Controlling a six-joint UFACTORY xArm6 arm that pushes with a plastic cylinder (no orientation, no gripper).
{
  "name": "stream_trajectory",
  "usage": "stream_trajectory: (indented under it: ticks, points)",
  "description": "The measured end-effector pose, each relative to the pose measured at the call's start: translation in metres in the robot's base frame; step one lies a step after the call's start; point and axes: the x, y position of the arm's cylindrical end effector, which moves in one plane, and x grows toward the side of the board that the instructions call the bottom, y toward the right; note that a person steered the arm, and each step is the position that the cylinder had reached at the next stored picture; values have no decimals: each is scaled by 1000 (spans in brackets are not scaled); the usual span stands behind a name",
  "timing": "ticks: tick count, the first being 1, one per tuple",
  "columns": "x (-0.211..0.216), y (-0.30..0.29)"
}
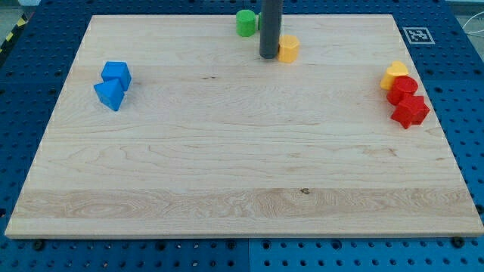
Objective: Nudge the yellow hexagon a bit right
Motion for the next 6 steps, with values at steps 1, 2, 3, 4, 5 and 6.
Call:
stream_trajectory:
  ticks: [1, 2, 3, 4, 5, 6]
  points:
    - [0, 25]
    - [0, 63]
    - [0, 75]
    - [-1, 59]
    - [-20, 57]
    - [-31, 63]
